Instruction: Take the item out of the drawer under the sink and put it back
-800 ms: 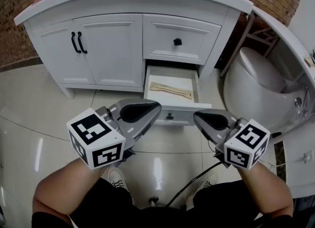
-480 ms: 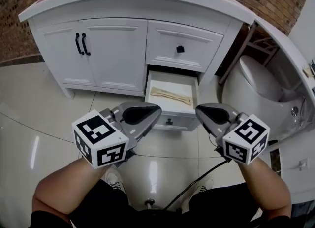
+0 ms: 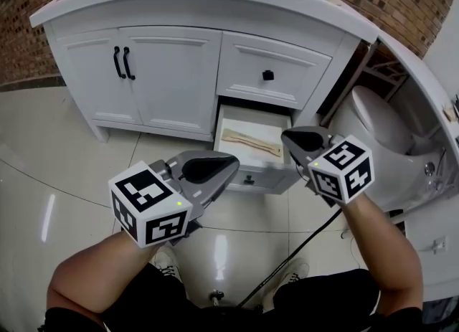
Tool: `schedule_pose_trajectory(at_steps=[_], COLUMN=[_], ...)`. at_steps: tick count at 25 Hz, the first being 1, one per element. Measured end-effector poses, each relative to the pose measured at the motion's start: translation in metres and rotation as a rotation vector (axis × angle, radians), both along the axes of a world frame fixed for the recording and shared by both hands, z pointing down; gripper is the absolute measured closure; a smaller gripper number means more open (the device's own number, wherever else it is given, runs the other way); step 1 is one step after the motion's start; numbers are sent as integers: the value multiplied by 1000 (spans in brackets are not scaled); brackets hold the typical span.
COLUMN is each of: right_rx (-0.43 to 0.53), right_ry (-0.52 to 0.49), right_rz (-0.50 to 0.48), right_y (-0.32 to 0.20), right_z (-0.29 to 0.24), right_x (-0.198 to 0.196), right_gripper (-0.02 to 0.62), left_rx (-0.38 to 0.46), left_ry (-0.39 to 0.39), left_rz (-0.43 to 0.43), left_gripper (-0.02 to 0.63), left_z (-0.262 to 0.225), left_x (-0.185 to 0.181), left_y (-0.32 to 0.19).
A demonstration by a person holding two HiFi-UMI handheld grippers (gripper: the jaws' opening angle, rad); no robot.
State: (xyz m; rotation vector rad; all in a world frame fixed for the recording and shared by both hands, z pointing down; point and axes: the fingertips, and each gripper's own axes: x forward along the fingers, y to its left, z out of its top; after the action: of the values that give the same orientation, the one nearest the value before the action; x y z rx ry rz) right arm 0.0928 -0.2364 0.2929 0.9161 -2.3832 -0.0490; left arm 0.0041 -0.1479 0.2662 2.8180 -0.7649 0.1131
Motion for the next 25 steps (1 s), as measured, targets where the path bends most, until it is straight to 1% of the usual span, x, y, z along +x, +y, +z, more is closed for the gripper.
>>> schedule_pose_trajectory(at_steps=[4, 7, 11, 17, 22, 25], right_rx=[0, -26, -33, -95, -122, -151], right_ry=[81, 125, 179, 257, 388, 462], right_rz=[-24, -28, -20, -33, -40, -66], right_y=[-21, -37, -58, -89, -115, -120], right_z=[22, 43, 65, 96, 125, 144], right_x=[-4, -6, -8, -8, 0, 2], right_gripper=[579, 550, 497, 494, 494, 494], left_rx=[-5, -5, 1, -22, -35, -47], left_ry=[2, 3, -3, -3, 10, 17], left_rz=[5, 7, -2, -3, -7, -20], left_gripper=[600, 600, 600, 600, 600, 600], left_z=[1, 1, 2, 7, 9, 9], left_x=[2, 3, 5, 5, 4, 3], left_y=[-1, -1, -5, -9, -15, -20])
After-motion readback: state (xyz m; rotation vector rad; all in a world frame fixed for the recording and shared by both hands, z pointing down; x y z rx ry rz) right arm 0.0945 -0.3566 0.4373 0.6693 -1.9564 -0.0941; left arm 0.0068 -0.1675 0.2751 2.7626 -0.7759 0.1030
